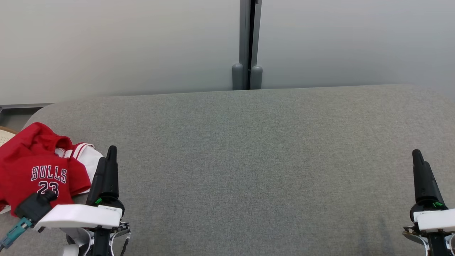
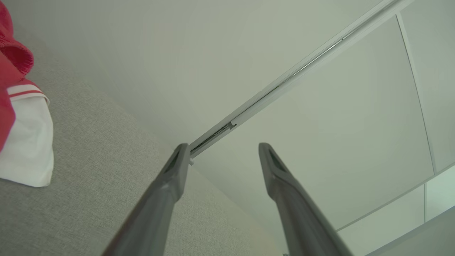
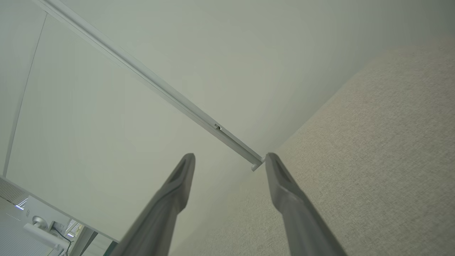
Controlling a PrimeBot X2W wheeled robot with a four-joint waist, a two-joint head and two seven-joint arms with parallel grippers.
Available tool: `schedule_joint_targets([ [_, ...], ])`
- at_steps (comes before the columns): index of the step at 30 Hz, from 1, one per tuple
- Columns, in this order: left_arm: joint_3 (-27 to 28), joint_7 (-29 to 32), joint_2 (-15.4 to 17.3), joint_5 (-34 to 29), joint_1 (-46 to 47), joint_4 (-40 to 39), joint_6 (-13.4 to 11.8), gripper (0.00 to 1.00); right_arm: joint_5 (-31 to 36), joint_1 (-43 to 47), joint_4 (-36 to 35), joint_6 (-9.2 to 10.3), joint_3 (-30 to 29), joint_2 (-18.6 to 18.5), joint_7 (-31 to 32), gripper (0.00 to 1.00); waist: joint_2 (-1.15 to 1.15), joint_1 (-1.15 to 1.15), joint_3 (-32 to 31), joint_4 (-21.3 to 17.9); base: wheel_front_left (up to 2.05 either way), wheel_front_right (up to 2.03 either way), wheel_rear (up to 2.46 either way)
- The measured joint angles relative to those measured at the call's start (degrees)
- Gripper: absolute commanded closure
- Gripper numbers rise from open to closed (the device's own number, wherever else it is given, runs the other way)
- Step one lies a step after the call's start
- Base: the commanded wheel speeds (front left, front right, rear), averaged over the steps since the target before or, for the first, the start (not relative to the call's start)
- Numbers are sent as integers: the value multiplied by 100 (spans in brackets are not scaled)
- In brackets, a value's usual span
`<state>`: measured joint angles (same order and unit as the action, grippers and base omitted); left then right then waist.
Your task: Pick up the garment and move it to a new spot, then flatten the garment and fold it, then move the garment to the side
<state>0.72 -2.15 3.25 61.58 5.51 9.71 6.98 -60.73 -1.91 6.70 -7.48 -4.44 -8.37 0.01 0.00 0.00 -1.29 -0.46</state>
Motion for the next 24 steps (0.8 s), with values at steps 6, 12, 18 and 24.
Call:
schedule_joint_targets([
  [6,-153,-122,110,-786,-9,-24,-53,0,627,107,-104,0,102,-59,8,0,0,0,-30,3,0,0,0],
  [12,-266,-240,186,-1411,-47,-33,-102,0,1165,219,-210,0,180,-79,20,0,0,0,-67,-16,0,0,0],
  [18,-336,-337,243,-1923,-141,7,-201,0,1647,333,-279,-1,297,-99,47,0,0,0,-114,-26,0,0,0],
  [24,-392,-445,299,-2347,-194,99,-236,0,2083,452,-289,-1,320,-100,0,0,0,0,-177,-23,0,0,0],
])
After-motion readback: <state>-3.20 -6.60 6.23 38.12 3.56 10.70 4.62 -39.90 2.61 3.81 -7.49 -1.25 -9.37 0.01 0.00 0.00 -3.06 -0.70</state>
